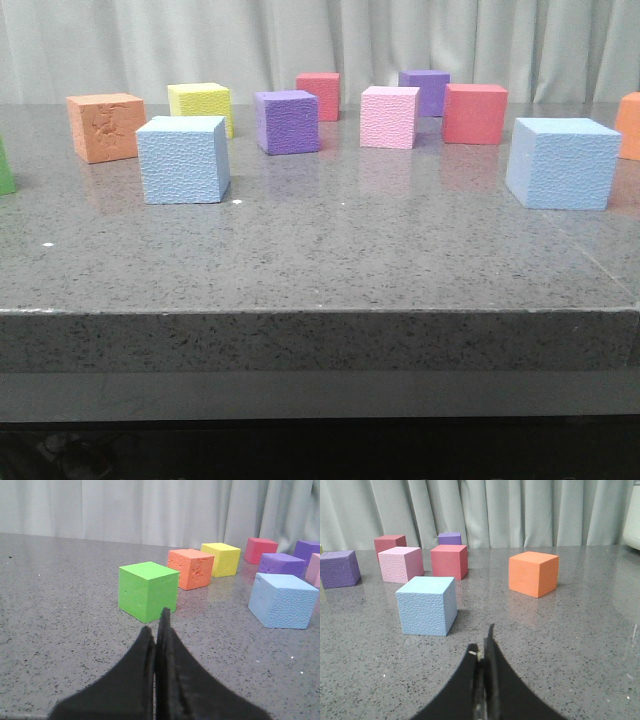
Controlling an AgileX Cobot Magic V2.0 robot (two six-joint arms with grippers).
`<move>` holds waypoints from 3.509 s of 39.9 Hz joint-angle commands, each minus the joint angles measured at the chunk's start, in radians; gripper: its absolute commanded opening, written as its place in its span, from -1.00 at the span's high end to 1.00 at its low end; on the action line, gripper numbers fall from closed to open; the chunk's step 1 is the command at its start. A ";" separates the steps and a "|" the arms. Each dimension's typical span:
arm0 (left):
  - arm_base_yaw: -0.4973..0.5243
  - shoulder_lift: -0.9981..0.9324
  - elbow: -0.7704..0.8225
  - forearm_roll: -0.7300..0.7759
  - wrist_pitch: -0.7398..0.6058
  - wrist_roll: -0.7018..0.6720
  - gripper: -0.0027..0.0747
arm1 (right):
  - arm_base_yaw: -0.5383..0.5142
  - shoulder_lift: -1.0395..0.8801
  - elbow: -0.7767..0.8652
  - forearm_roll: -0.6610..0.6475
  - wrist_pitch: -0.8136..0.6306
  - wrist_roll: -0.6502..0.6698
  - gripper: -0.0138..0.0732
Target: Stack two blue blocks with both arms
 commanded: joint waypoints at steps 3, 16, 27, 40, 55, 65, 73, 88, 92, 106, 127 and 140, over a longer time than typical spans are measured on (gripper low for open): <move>0.002 -0.023 0.036 -0.005 -0.082 -0.007 0.98 | -0.005 -0.020 0.000 0.001 -0.085 -0.002 0.84; 0.002 -0.023 0.036 -0.005 -0.082 -0.007 0.98 | -0.005 -0.020 0.000 0.001 -0.085 -0.002 0.84; 0.002 -0.023 0.036 -0.007 -0.092 -0.007 0.98 | -0.005 -0.020 0.000 0.001 -0.106 -0.002 0.84; 0.002 -0.005 -0.235 -0.025 0.031 -0.007 0.98 | -0.005 -0.007 -0.248 0.014 0.126 -0.002 0.84; 0.002 0.309 -0.719 -0.010 0.407 -0.007 0.98 | -0.005 0.348 -0.671 -0.012 0.463 -0.003 0.84; 0.002 0.414 -0.708 -0.010 0.423 -0.007 0.98 | -0.005 0.512 -0.687 -0.012 0.495 -0.003 0.84; 0.002 0.472 -0.695 -0.014 0.433 -0.007 0.98 | -0.005 0.619 -0.687 -0.012 0.507 -0.003 0.84; 0.002 0.516 -0.695 -0.010 0.411 -0.007 -0.52 | 0.025 0.707 -0.689 -0.012 0.544 -0.032 -0.63; 0.002 0.516 -0.695 -0.021 0.428 -0.007 -0.51 | 0.056 0.708 -0.723 -0.003 0.572 -0.039 -0.78; -0.121 0.516 -0.695 -0.017 0.434 -0.007 -0.39 | 0.245 0.922 -0.946 0.016 0.689 -0.069 -0.77; -0.146 0.516 -0.695 -0.011 0.433 -0.007 -0.39 | 0.245 1.414 -1.302 -0.173 0.770 0.354 -0.78; -0.146 0.516 -0.695 -0.010 0.430 -0.007 -0.39 | 0.245 1.616 -1.434 -0.192 0.778 0.375 -0.78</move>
